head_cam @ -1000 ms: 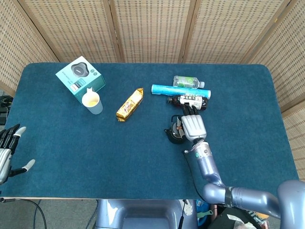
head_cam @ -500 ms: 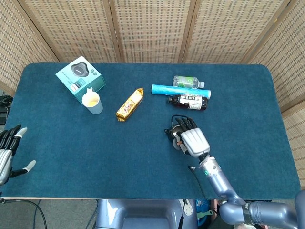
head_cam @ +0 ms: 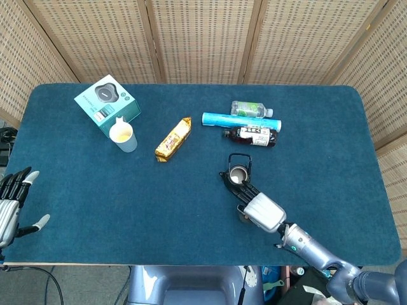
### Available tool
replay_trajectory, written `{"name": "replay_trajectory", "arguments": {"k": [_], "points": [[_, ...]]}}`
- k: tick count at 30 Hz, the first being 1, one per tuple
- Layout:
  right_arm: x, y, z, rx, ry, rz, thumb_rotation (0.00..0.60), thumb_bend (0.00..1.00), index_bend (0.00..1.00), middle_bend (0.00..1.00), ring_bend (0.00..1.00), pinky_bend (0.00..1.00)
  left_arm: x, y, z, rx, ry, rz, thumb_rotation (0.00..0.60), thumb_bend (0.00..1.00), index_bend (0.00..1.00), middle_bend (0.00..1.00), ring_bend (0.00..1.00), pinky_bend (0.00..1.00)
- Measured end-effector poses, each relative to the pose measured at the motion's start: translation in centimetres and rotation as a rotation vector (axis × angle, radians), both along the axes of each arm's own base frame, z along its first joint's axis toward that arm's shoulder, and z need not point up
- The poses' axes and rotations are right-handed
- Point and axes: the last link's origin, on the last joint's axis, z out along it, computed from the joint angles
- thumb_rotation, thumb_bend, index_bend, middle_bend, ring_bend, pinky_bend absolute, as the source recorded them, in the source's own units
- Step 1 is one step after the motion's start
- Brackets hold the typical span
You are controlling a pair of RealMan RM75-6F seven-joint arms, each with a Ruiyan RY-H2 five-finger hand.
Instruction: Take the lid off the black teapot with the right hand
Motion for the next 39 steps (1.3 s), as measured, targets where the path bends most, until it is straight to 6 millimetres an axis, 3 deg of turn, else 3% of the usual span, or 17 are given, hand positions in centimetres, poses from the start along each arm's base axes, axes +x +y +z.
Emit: {"name": "replay_trajectory", "arguments": {"k": [2, 4, 7, 8, 15, 18, 22, 25, 28, 39], "points": [[-0.3, 0.0, -0.1, 0.004, 0.016, 0.000, 0.600, 0.58, 0.55, 0.06, 0.00, 0.02, 0.0, 0.0, 0.0, 0.001, -0.001, 0.001, 0.600, 0.23, 0.00, 0.00, 0.00, 0.00], [-0.6, -0.1, -0.1, 0.002, 0.033, 0.002, 0.600, 0.55, 0.31, 0.02, 0.00, 0.01, -0.1, 0.0, 0.0, 0.000, -0.001, 0.002, 0.600, 0.23, 0.00, 0.00, 0.00, 0.00], [-0.7, -0.2, -0.1, -0.005, 0.060, 0.012, 0.600, 0.38, 0.04, 0.00, 0.00, 0.00, -0.1, 0.0, 0.0, -0.002, -0.001, 0.002, 0.600, 0.23, 0.00, 0.00, 0.00, 0.00], [-0.7, -0.2, -0.1, -0.008, 0.068, 0.016, 0.600, 0.34, 0.02, 0.00, 0.00, 0.00, -0.1, 0.0, 0.0, -0.003, 0.000, 0.002, 0.600, 0.23, 0.00, 0.00, 0.00, 0.00], [0.0, -0.2, 1.4, -0.089, 0.081, 0.065, 0.600, 0.25, 0.00, 0.00, 0.00, 0.00, -0.1, 0.0, -0.2, -0.014, -0.003, 0.003, 0.600, 0.23, 0.00, 0.00, 0.00, 0.00], [0.5, 0.1, 3.3, -0.152, 0.027, 0.064, 0.600, 0.20, 0.00, 0.00, 0.00, 0.00, -0.1, 0.0, -0.2, -0.016, -0.003, 0.000, 0.600, 0.23, 0.00, 0.00, 0.00, 0.00], [0.3, 1.4, 7.3, -0.257, -0.117, -0.004, 0.600, 0.09, 0.00, 0.00, 0.00, 0.00, 0.1, -0.2, 0.1, 0.002, -0.006, -0.009, 0.600, 0.23, 0.00, 0.00, 0.00, 0.00], [-0.9, 2.6, 10.0, -0.330, -0.200, -0.086, 0.600, 0.01, 0.00, 0.00, 0.00, 0.00, 0.1, -0.4, 0.2, 0.006, -0.006, -0.013, 0.600, 0.23, 0.00, 0.00, 0.00, 0.00], [-2.4, 3.8, 11.9, -0.385, -0.249, -0.183, 0.600, 0.00, 0.00, 0.00, 0.00, 0.00, 0.2, -0.5, 0.2, 0.005, -0.003, -0.018, 0.600, 0.23, 0.00, 0.00, 0.00, 0.00], [-8.2, 8.9, 15.5, -0.529, -0.325, -0.457, 0.600, 0.00, 0.00, 0.00, 0.00, 0.00, 0.5, -1.1, -0.2, 0.002, 0.016, -0.033, 0.600, 0.23, 0.00, 0.00, 0.00, 0.00]]}}
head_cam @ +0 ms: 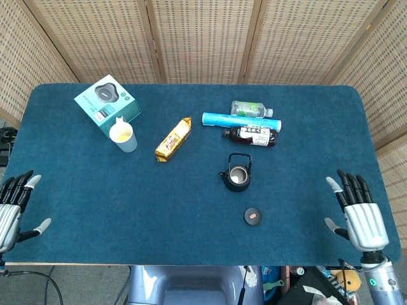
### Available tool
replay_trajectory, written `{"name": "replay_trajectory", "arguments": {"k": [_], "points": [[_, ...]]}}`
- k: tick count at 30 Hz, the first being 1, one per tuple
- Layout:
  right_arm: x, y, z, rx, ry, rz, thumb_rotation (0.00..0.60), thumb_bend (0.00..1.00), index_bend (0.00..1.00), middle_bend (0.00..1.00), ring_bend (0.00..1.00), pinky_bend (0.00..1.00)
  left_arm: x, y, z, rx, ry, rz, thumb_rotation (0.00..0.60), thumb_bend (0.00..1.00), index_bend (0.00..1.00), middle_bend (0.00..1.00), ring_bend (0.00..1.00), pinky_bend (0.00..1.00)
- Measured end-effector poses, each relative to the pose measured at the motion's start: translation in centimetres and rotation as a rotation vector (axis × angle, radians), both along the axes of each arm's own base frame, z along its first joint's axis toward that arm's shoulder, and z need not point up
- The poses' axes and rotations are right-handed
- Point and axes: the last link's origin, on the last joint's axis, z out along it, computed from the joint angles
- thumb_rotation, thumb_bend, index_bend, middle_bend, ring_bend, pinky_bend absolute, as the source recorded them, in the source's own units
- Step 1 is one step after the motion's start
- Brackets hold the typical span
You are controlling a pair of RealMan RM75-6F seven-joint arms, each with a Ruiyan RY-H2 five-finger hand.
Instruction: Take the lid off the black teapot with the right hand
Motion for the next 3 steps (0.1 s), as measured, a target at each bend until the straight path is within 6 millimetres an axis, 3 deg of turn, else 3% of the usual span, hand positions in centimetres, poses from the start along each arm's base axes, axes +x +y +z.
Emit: {"name": "replay_trajectory", "arguments": {"k": [3], "points": [[-0.53, 0.30, 0.29, 0.004, 0.002, -0.027, 0.600, 0.00, 0.00, 0.00, 0.00, 0.00, 0.12, -0.08, -0.11, 0.000, 0.006, -0.004, 0.600, 0.23, 0.00, 0.00, 0.00, 0.00]]}}
